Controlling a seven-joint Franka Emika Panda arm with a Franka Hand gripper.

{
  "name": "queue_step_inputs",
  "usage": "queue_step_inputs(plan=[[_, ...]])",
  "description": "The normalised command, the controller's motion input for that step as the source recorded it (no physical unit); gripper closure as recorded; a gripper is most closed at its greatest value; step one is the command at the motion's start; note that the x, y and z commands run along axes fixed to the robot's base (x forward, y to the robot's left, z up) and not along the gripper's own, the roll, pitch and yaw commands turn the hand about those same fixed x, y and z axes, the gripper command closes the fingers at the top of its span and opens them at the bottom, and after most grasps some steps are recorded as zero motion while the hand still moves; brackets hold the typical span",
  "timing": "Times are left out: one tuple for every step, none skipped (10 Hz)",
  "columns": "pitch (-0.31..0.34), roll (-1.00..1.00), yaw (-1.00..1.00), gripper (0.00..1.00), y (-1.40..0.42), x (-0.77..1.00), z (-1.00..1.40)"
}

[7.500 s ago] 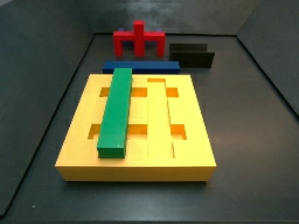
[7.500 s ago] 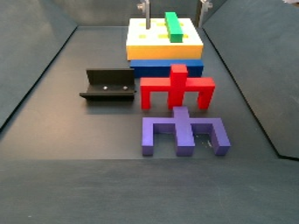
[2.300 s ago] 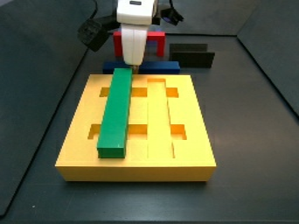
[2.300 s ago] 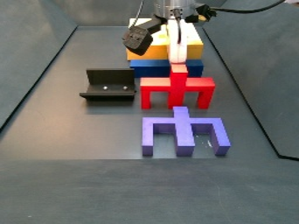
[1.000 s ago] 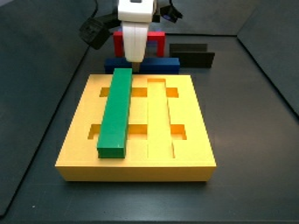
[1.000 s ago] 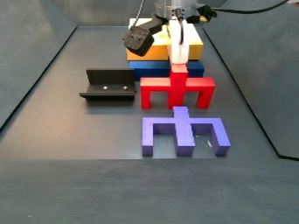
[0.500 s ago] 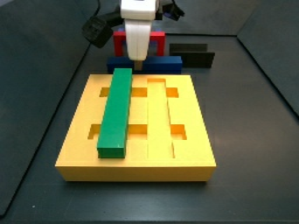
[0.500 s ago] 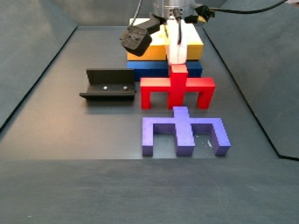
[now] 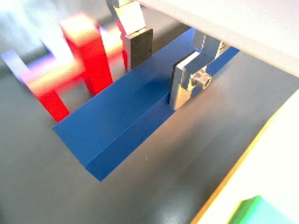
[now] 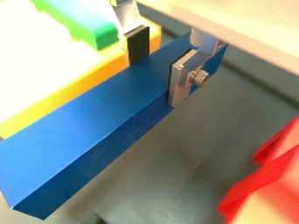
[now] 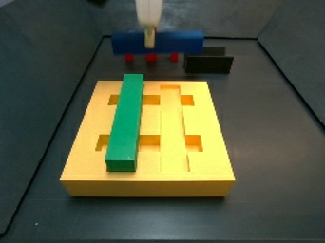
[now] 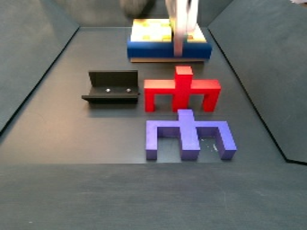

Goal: Pick up the blue object. Move up. Move to above the board. Insert the blue object.
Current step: Move to above the board.

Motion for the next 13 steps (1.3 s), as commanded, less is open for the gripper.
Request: queue_step_inputs(plan=[[0.028,0.01,0.00,1.00,0.01,-0.03,1.40],[0.019,0.01,0.00,1.00,0.01,0.00,1.40],[0.066,0.01,0.00,1.00,0.01,0.02,1.40],[0.076,0.01,0.00,1.00,0.01,0.00,1.40],[0.058,0.01,0.00,1.00,0.00,0.02,0.73],[0.061,0.01,0.00,1.00,0.00,0.04,0.47],[0.072,0.01,0.00,1.00,0.00,0.04,0.21],[0.075,0.00,0.00,1.00,0.00,0.03,0.18],[0.018,0.02,1.00,1.00,-1.40,0.19,0.30],[0.021,0.03,1.00,1.00,-1.40,0.18,0.27],[0.027,0.03,1.00,1.00,-1.40,0.19,0.28],[0.039,0.02,1.00,1.00,-1.40,0.25,0.28],[0.048,0.03,1.00,1.00,-1.40,0.26,0.28]])
